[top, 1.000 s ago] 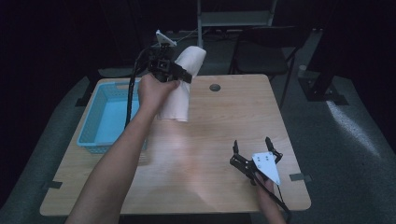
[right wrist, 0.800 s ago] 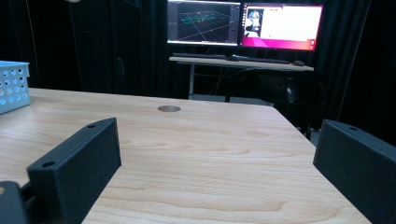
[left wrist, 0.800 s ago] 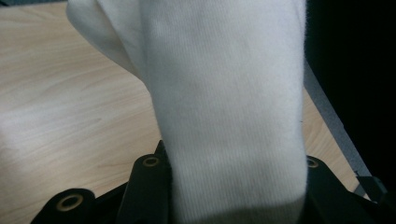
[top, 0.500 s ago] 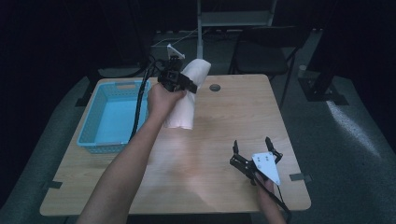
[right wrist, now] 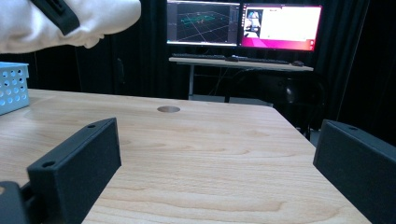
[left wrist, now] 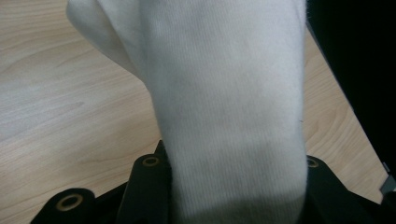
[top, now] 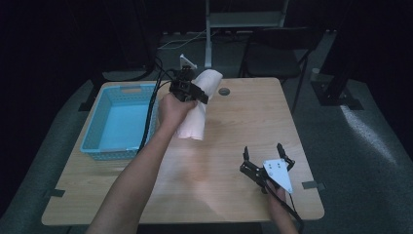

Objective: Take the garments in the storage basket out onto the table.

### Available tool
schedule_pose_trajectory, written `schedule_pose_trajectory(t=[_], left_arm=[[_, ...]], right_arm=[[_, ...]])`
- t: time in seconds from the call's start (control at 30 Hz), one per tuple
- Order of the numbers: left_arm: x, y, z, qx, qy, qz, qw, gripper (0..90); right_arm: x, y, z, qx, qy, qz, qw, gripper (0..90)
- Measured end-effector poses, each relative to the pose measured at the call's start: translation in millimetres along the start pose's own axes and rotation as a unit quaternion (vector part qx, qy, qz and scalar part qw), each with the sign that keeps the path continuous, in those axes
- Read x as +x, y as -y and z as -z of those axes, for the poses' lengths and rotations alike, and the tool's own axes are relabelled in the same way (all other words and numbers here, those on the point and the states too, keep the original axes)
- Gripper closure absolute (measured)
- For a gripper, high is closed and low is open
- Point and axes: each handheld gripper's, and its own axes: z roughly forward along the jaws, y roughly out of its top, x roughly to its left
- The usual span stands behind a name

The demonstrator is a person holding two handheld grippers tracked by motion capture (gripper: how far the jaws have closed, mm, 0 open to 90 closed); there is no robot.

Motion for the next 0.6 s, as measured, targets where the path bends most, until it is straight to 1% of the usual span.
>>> schedule_pose_trajectory(t=[0.03, 0.1, 0.17, 0.2, 0.23, 0.3, 0.4, 0.43, 0.5, 0.53, 0.6], left_arm=[[-0.1, 0.3, -2.0, 0.003, 0.003, 0.001, 1.0000, 64.0], [-0.8, 1.6, -5.2, 0.002, 0.007, 0.001, 1.0000, 63.9], [1.9, 3.1, -9.5, 0.001, 0.019, 0.011, 0.9997, 63.9], [3.0, 3.5, -11.7, 0.004, 0.021, 0.013, 0.9997, 63.9], [3.2, 4.1, -14.3, 0.008, 0.010, 0.009, 0.9999, 63.9], [4.8, 5.3, -19.0, 0.019, -0.004, 0.002, 0.9998, 63.9], [7.1, 6.7, -21.9, 0.021, -0.006, 0.003, 0.9998, 63.9], [8.1, 7.4, -22.5, 0.018, -0.006, 0.005, 0.9998, 64.0], [13.7, 10.3, -26.7, 0.018, 0.008, 0.018, 0.9996, 63.9], [13.7, 10.3, -26.7, 0.018, 0.008, 0.018, 0.9996, 63.9], [14.3, 11.7, -30.6, 0.025, -0.001, 0.012, 0.9996, 63.9]], right_arm=[[0.0, 0.0, 0.0, 0.000, 0.000, 0.000, 1.0000, 0.1], [0.0, 0.0, 0.1, 0.000, 0.000, 0.000, 1.0000, 0.1], [0.1, 0.0, 0.1, -0.001, 0.000, 0.000, 1.0000, 0.1], [0.1, 0.0, 0.1, -0.001, 0.000, 0.000, 1.0000, 0.1], [0.1, 0.0, 0.2, -0.001, 0.000, 0.000, 1.0000, 0.1], [-0.1, 0.0, 0.3, 0.000, 0.000, 0.001, 1.0000, 0.1], [-0.4, 0.0, 0.1, -0.001, 0.000, 0.001, 1.0000, 0.1], [-0.4, 0.0, 0.1, -0.001, 0.000, 0.001, 1.0000, 0.1], [-0.1, -0.1, 0.2, 0.000, -0.001, -0.001, 1.0000, 0.1], [-0.1, -0.1, 0.2, 0.000, -0.001, -0.001, 1.0000, 0.1], [-0.2, 0.0, 0.2, 0.000, -0.001, 0.000, 1.0000, 0.1]])
